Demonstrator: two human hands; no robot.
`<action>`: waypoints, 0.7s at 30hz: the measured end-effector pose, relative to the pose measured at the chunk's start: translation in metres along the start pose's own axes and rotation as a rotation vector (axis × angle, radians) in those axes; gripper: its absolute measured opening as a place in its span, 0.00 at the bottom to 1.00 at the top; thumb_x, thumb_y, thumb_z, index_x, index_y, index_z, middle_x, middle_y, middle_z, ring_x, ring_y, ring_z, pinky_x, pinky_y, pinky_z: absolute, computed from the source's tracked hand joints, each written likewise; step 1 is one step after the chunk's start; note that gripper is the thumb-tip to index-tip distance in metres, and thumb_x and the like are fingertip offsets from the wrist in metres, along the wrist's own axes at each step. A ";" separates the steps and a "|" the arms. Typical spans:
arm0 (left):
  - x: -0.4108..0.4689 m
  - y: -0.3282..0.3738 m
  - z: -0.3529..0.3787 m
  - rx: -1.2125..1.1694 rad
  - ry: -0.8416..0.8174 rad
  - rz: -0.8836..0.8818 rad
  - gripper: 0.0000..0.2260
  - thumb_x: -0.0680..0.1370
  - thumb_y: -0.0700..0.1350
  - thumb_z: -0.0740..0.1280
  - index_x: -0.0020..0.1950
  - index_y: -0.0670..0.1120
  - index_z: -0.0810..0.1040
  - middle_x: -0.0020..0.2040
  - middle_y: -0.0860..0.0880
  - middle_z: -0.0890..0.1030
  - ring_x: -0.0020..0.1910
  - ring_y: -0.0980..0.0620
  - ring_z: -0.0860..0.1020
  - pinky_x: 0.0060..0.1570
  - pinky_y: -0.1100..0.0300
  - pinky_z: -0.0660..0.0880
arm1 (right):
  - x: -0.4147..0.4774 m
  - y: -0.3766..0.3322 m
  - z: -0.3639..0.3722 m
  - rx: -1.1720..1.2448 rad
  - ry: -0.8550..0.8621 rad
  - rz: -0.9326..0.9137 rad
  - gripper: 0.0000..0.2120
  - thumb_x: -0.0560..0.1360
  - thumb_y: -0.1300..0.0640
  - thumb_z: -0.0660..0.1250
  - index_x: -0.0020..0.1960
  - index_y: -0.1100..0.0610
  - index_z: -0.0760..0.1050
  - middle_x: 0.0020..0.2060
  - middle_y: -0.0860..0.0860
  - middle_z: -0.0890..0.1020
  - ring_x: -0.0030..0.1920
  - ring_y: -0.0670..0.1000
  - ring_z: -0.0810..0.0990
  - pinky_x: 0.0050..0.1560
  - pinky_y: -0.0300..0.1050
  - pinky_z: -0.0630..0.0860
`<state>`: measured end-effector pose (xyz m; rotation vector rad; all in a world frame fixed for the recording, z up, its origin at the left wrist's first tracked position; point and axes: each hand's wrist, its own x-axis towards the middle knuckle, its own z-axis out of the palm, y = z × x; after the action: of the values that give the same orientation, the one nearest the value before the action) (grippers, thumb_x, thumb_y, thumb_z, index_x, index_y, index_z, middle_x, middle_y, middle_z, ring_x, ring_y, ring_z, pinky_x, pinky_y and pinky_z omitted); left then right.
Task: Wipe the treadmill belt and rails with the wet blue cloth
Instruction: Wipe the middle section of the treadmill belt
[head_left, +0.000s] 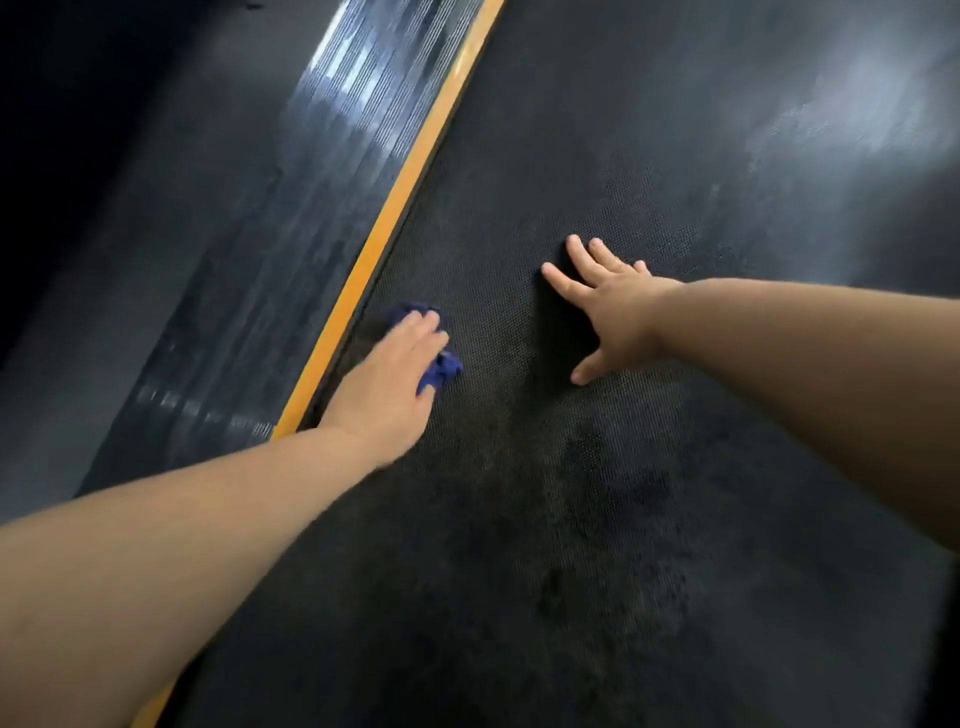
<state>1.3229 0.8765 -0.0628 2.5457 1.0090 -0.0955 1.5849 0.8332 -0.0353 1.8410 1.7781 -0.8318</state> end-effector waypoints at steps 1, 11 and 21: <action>-0.015 0.002 -0.005 0.027 -0.103 0.136 0.26 0.81 0.43 0.59 0.78 0.47 0.53 0.78 0.52 0.49 0.76 0.56 0.44 0.69 0.67 0.34 | -0.003 -0.002 -0.002 0.006 0.008 0.009 0.58 0.66 0.36 0.72 0.76 0.48 0.31 0.74 0.53 0.31 0.75 0.56 0.34 0.73 0.62 0.46; 0.055 0.001 -0.008 -0.054 0.006 -0.058 0.26 0.81 0.41 0.59 0.77 0.42 0.53 0.78 0.40 0.47 0.77 0.43 0.45 0.73 0.55 0.46 | -0.090 -0.027 0.093 0.484 0.191 0.530 0.50 0.69 0.30 0.63 0.77 0.46 0.36 0.76 0.52 0.36 0.76 0.57 0.37 0.73 0.62 0.48; 0.036 0.002 -0.003 0.060 -0.183 0.450 0.27 0.77 0.38 0.65 0.75 0.43 0.62 0.77 0.40 0.53 0.76 0.41 0.52 0.72 0.44 0.57 | -0.132 -0.098 0.141 0.704 0.186 0.758 0.51 0.69 0.30 0.64 0.75 0.43 0.32 0.75 0.55 0.32 0.75 0.62 0.36 0.73 0.63 0.53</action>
<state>1.3502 0.8997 -0.0665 2.6920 0.3566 -0.2277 1.4731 0.6478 -0.0371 2.8266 0.7275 -1.0445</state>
